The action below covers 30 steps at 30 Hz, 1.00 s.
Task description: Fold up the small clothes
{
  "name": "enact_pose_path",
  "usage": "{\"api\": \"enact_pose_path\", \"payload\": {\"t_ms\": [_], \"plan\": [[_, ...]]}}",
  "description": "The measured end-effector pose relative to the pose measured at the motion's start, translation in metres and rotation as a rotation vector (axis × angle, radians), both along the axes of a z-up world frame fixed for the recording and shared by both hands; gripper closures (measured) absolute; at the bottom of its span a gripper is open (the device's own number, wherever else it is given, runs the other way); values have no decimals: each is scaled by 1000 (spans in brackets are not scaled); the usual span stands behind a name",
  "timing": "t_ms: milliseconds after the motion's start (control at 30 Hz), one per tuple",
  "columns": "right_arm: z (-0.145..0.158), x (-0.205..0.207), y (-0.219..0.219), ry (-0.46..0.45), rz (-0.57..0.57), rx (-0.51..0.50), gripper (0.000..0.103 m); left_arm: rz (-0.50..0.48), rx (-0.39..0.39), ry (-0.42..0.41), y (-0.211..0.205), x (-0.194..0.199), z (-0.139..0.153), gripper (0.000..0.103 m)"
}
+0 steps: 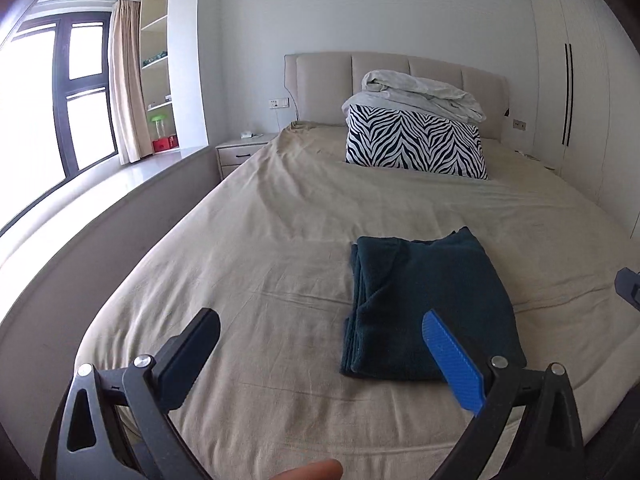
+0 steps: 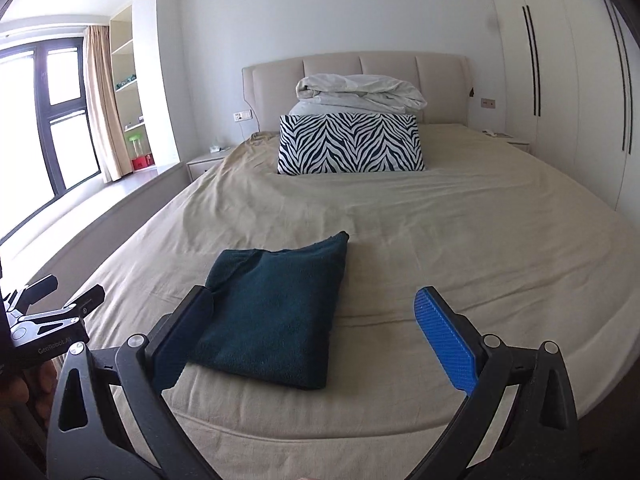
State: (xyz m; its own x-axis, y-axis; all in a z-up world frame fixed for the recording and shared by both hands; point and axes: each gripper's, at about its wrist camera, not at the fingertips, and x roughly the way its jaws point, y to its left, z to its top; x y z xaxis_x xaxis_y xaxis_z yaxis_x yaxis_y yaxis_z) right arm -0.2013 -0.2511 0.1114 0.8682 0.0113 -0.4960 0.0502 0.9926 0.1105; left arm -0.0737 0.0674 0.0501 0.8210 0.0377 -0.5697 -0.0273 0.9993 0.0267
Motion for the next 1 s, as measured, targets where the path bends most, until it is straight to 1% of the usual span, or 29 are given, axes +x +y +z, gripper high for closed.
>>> {"api": "enact_pose_path", "payload": {"t_ms": [67, 133, 233, 367, 500, 633, 1000], "plan": [[-17, 8, 2, 69, -3, 24, 0, -5, -14, 51, -1, 5, -13, 0], [-39, 19, 2, 126, -20, 38, 0, -15, -20, 81, -3, 7, -23, 0], [-64, 33, 2, 178, -35, 48, 0, -13, -26, 100, -5, 8, -34, 0], [-85, 39, 6, 217, -46, 16, 0, -31, -19, 126, -9, 11, -44, 0], [-94, 42, 6, 237, -53, 24, 0, -43, -33, 160, -9, 14, -54, 0], [-98, 45, 5, 248, -57, 13, 0, -41, -40, 177, -9, 15, -60, 0], [-105, 47, 2, 277, -64, 12, 0, -37, -46, 196, -8, 17, -67, 0]]}}
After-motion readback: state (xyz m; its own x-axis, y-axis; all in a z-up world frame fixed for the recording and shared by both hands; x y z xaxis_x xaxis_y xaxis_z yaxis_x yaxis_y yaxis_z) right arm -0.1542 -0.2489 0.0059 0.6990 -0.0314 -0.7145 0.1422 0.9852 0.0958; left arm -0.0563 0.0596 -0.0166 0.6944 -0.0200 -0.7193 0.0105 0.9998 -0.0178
